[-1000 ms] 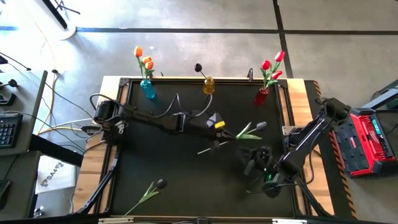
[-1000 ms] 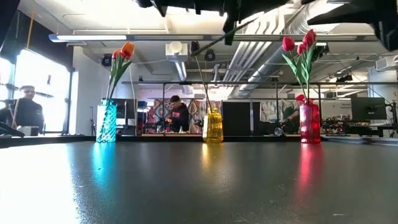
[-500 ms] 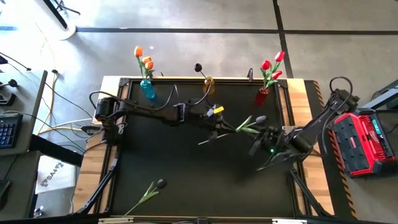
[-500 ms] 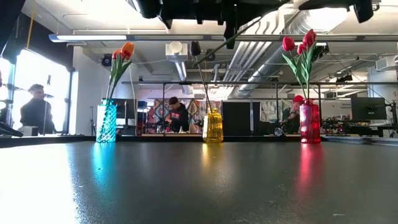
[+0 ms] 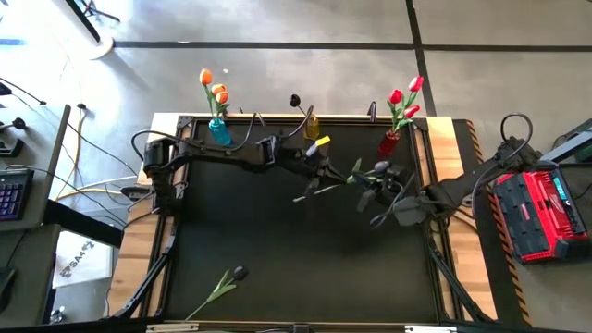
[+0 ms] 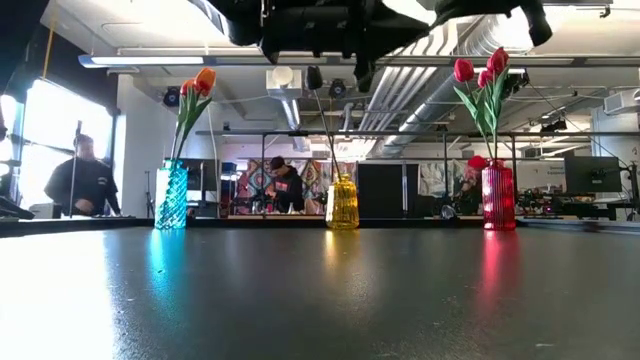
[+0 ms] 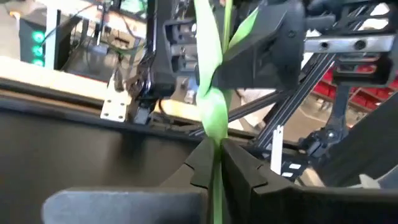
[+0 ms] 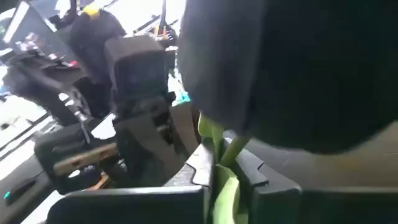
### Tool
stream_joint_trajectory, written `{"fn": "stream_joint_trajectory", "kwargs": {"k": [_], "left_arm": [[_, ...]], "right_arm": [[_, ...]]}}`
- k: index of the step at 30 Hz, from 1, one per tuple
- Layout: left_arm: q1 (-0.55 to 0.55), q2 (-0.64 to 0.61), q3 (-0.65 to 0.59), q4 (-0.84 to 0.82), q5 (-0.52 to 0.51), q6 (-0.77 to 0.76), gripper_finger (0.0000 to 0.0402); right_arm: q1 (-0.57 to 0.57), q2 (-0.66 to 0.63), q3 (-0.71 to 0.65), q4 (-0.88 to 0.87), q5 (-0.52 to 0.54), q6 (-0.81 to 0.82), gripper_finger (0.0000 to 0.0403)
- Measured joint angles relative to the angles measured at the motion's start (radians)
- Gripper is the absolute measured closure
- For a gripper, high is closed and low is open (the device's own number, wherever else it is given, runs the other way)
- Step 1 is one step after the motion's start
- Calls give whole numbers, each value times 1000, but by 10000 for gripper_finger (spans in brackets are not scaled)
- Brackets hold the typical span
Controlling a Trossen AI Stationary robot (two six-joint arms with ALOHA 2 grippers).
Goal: Sort flowers into vase by color
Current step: Put the right black flower into the yellow vase
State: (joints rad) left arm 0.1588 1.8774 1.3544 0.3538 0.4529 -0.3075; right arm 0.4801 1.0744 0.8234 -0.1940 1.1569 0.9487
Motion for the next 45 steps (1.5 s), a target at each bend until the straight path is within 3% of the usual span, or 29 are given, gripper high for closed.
{"fn": "stream_joint_trajectory", "kwargs": {"k": [11, 16, 20, 29, 35, 41, 45], "left_arm": [[74, 0, 0, -177, 36, 100, 292], [113, -9, -2, -232, 125, 60, 281], [136, -18, 0, -228, 125, 34, 281], [136, -19, 0, -233, -19, 6, 303], [119, -49, -1, -228, -45, -4, 350], [129, -140, -1, -309, -98, 53, 394], [116, -200, 0, -406, -155, 97, 400]], "right_arm": [[-84, 0, 0, -162, -120, 78, 401], [-110, 0, 0, -231, -188, 143, 402], [-115, 0, 0, -284, -252, 150, 402], [-115, 0, 0, -442, -371, 239, 402], [-135, 0, 0, -321, -436, 61, 403], [-248, 0, 0, -300, -595, -129, 403], [-319, 0, 0, -232, -663, -244, 403]]}}
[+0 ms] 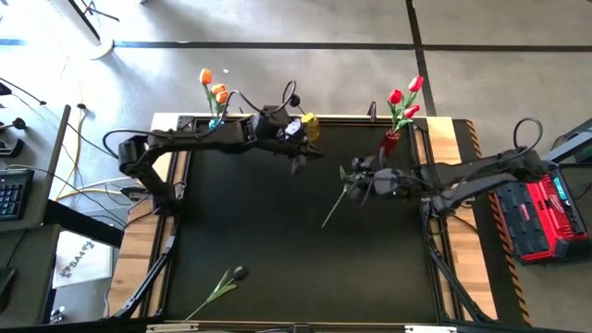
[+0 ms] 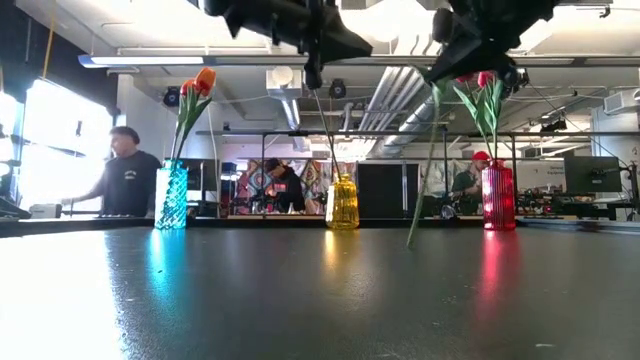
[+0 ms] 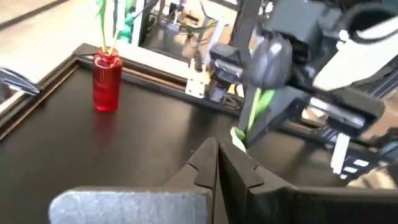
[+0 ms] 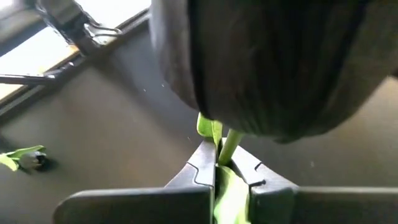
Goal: Sort flowers into vase by color
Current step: Put the right black flower into the yellow vase
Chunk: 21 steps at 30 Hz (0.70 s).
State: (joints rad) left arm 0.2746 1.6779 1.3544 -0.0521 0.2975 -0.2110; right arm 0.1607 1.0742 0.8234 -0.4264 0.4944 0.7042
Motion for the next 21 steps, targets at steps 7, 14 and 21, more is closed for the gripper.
{"fn": "stream_joint_trajectory", "kwargs": {"k": [7, 14, 21], "left_arm": [[-54, -21, -20, -44, -48, 27, 399], [-86, -123, -256, 198, -50, -119, 399], [-89, -346, -488, 290, -161, -164, 399]], "right_arm": [[-67, 0, 0, 153, -87, -145, 403], [-65, 0, 0, 125, -107, -149, 403], [-61, 1, 0, 175, -123, -143, 403]]}}
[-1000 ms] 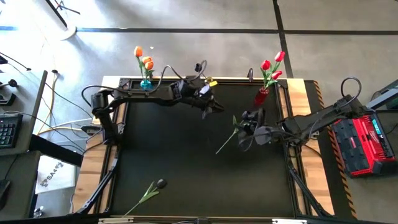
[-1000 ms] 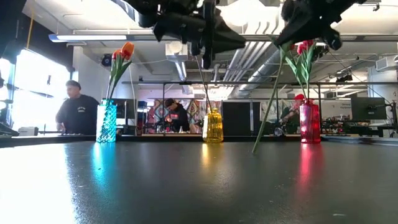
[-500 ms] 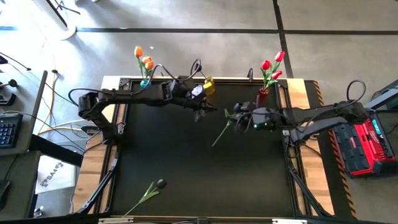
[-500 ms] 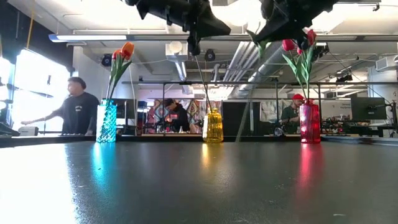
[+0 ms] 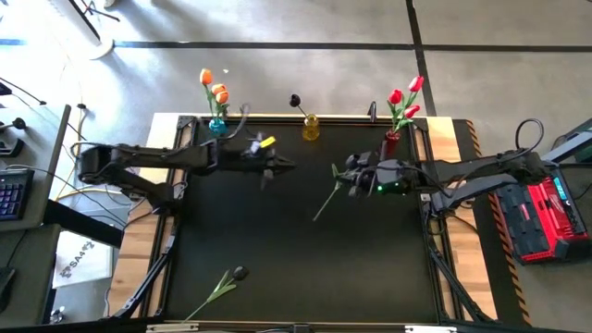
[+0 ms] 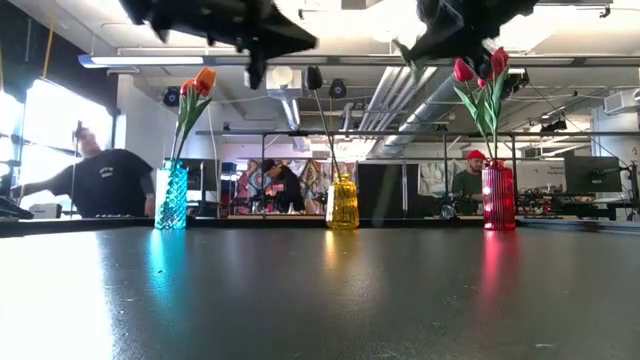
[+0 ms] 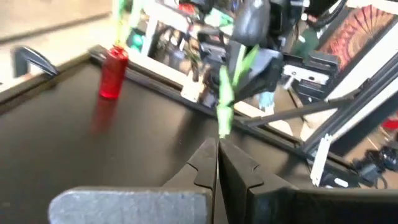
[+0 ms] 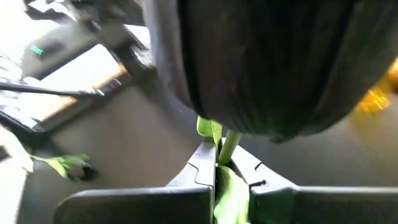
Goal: Sort flowers into vase by color
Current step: Put the right black flower into the yellow vase
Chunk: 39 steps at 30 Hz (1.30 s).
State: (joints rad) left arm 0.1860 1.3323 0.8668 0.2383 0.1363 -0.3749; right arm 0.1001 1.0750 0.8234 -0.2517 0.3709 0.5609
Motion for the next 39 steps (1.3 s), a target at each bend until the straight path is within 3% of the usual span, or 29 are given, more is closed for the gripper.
{"fn": "stream_joint_trajectory", "kwargs": {"k": [6, 13, 22, 27, 34, 39], "left_arm": [[-10, -104, -98, 1, -41, -19, 399], [-45, -113, -109, -10, -67, -33, 399], [-21, -217, -109, -40, -82, 2, 399], [-19, -283, -115, -138, -133, 44, 399], [-71, -285, -261, 54, -132, -18, 399], [-80, -297, -274, 73, -134, -32, 399]], "right_arm": [[-26, 76, 0, 162, -92, -77, 403], [-29, 156, 0, 232, -91, -57, 403], [-27, 117, 0, 246, -84, -45, 403], [-27, 62, 0, 244, -62, -61, 403], [-74, 82, 166, -35, -29, -176, 403], [-125, 139, 328, -189, 58, -252, 403]]}}
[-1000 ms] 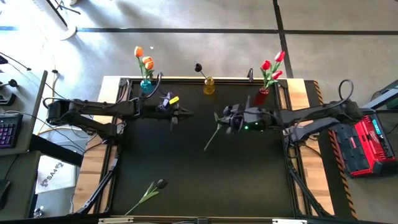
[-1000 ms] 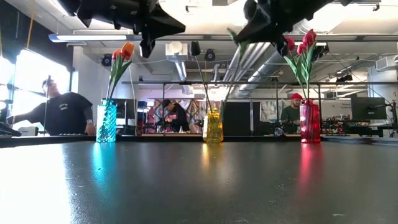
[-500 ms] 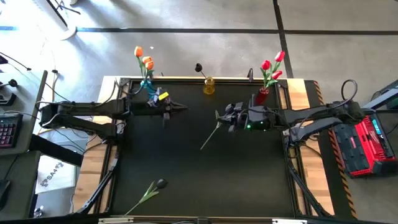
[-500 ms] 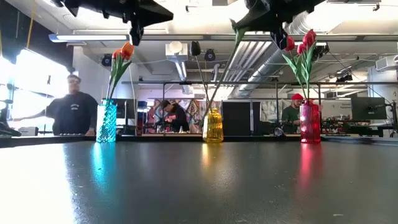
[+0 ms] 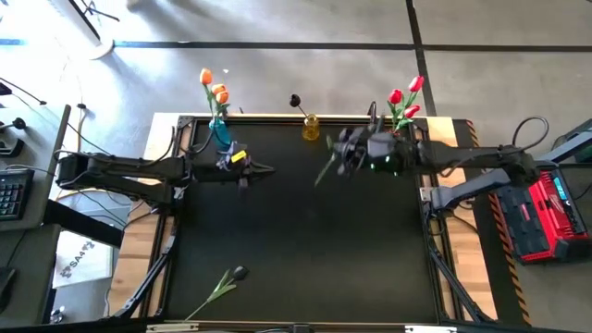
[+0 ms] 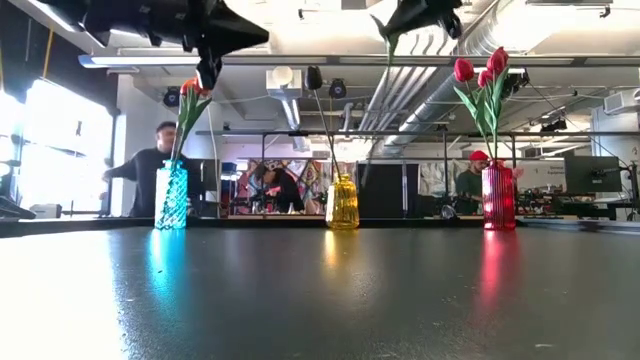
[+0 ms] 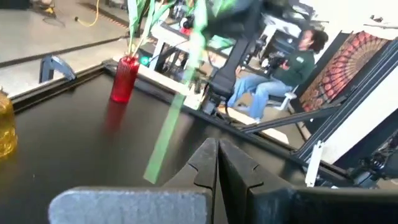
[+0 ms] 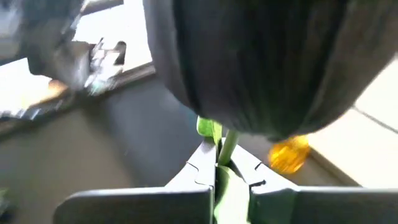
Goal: Sort flowers into vase by color
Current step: Put the right black flower into the yellow vase
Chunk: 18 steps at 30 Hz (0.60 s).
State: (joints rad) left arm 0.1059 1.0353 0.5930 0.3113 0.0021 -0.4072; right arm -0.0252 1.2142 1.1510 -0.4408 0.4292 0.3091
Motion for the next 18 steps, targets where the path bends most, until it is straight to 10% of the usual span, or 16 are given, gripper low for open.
{"fn": "stream_joint_trajectory", "kwargs": {"k": [18], "left_arm": [[-82, -59, -77, -184, -129, 12, 399]], "right_arm": [[-375, 317, 358, 113, 52, -295, 403]]}}
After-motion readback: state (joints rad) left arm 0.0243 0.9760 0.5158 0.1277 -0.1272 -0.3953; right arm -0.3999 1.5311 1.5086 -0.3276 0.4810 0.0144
